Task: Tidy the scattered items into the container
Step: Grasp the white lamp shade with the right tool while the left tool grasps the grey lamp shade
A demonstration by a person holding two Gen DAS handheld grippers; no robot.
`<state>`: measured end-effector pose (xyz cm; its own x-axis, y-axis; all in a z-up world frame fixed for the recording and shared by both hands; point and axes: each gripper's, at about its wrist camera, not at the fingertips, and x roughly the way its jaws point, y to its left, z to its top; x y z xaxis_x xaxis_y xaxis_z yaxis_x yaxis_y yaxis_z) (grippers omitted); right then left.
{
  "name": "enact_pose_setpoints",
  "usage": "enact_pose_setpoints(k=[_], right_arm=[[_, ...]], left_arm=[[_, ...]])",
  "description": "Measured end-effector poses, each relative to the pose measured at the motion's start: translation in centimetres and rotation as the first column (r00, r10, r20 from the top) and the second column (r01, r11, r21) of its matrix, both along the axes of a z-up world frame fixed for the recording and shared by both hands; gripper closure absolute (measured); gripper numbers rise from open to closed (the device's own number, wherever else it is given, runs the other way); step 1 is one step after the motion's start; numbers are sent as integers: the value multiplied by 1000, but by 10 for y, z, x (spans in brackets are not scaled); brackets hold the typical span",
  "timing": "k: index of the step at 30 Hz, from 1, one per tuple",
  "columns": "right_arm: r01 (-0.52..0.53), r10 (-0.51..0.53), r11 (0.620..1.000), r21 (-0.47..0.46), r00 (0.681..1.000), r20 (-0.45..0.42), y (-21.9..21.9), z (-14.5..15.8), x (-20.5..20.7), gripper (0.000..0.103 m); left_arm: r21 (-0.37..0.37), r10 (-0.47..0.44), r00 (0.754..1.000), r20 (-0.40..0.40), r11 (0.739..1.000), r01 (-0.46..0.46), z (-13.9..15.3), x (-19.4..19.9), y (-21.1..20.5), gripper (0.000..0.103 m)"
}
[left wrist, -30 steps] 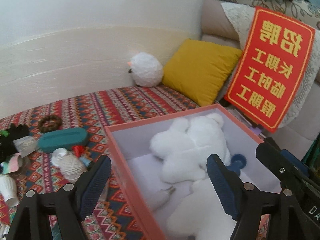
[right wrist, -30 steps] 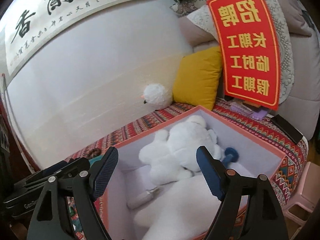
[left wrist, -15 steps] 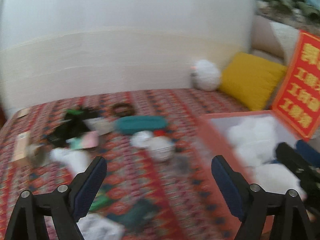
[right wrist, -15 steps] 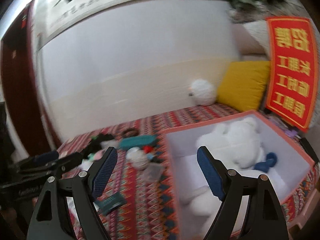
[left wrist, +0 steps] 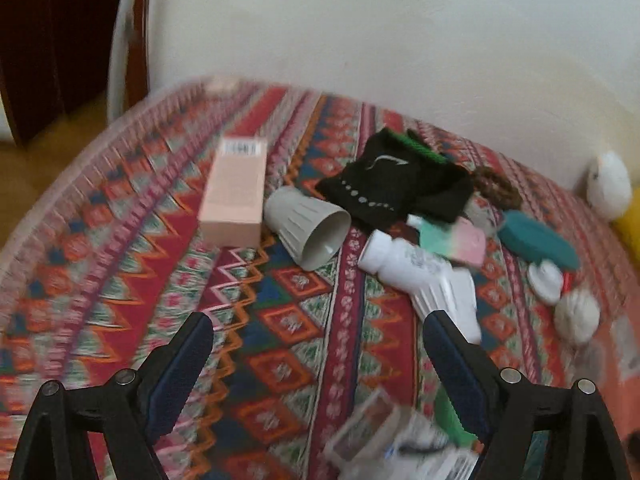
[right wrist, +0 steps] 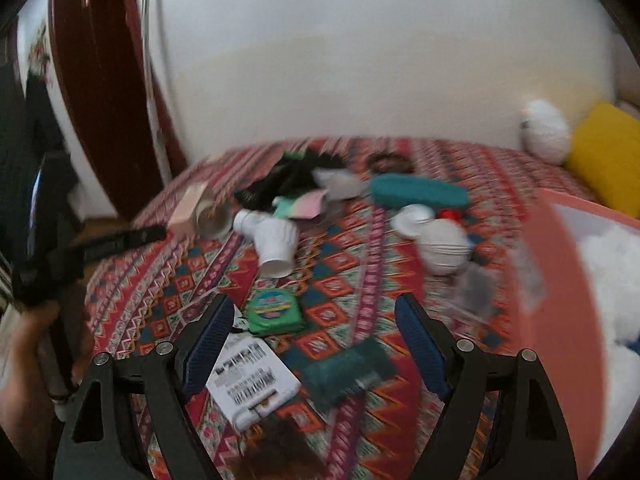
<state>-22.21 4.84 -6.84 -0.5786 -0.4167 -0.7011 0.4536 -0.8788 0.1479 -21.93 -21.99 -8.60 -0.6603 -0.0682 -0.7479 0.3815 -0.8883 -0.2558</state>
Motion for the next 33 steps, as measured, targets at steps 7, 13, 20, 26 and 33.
enact_pose_setpoints(k=[7, 13, 20, 26, 33], right_arm=[[-54, 45, 995, 85, 994, 103, -66, -47, -69, 18], [-67, 46, 988, 142, 988, 149, -98, -78, -114, 18], [-100, 71, 983, 151, 980, 185, -94, -88, -119, 57], [-91, 84, 994, 66, 991, 101, -41, -32, -65, 58], [-42, 43, 996, -75, 999, 12, 19, 21, 6, 58]], left_arm=[[305, 91, 993, 78, 946, -111, -47, -71, -43, 14], [361, 146, 974, 171, 911, -200, -84, -113, -54, 14], [420, 110, 986, 128, 894, -154, -84, -107, -57, 41], [446, 77, 991, 111, 887, -119, -72, -50, -42, 41], [337, 35, 999, 13, 941, -38, -20, 32, 12, 41]])
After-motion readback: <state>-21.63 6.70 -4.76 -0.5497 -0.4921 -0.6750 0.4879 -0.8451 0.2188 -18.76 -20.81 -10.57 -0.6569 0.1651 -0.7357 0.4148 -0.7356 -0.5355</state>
